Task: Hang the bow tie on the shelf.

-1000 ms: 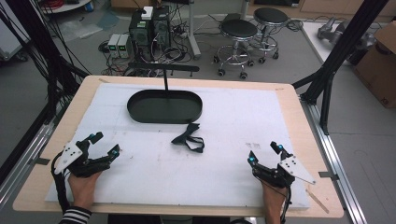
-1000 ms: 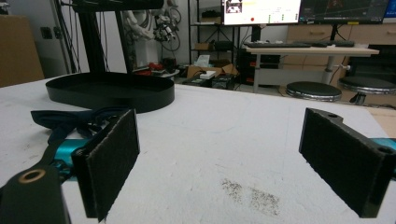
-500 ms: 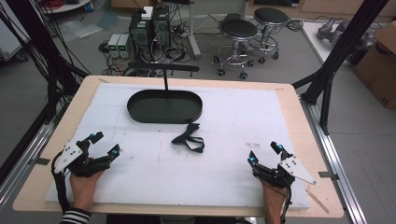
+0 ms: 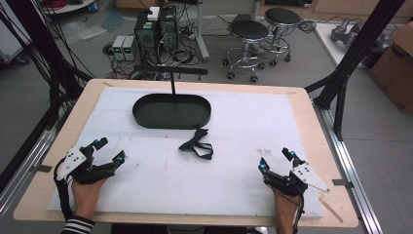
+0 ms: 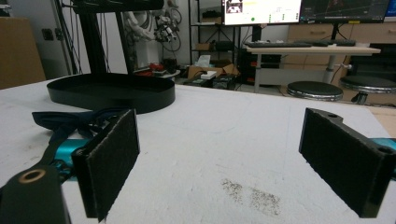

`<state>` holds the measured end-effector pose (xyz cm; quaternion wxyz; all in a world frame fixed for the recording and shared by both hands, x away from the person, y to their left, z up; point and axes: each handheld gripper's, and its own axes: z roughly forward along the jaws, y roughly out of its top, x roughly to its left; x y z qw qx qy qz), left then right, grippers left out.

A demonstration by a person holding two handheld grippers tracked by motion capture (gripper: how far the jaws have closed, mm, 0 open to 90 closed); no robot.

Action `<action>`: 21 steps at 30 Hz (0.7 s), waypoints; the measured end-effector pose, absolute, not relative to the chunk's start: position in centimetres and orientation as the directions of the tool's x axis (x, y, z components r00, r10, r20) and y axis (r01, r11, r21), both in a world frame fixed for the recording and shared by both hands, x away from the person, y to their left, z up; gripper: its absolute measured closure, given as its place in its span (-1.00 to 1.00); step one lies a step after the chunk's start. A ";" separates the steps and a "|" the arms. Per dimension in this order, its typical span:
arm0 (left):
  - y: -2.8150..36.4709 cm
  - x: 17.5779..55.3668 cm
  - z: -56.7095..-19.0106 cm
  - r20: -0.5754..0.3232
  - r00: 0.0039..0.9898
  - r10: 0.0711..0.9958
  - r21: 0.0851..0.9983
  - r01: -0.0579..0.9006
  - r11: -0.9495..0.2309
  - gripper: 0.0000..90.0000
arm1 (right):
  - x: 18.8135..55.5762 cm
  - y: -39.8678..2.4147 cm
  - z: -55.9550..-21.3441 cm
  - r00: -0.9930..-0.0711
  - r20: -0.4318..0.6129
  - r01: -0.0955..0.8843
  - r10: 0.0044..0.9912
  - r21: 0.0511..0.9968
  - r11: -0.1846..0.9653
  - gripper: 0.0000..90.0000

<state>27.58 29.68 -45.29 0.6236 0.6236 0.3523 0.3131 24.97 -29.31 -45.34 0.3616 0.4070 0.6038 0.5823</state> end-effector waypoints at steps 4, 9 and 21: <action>30.0 27.7 -45.1 -0.083 0.543 0.836 0.996 0.081 0.046 -0.65 | 25.0 -29.3 -45.3 -0.405 0.033 0.069 0.914 0.998 -0.006 -0.75; 30.1 28.0 -44.1 -0.104 0.547 0.831 0.992 0.116 0.048 -0.66 | 25.0 -29.3 -45.3 -0.407 0.037 0.070 0.913 0.998 -0.009 -0.75; 27.4 29.4 -39.0 -0.045 0.598 0.801 0.995 0.101 -0.020 -0.66 | 25.0 -29.3 -45.3 -0.409 0.036 0.068 0.912 0.998 -0.009 -0.75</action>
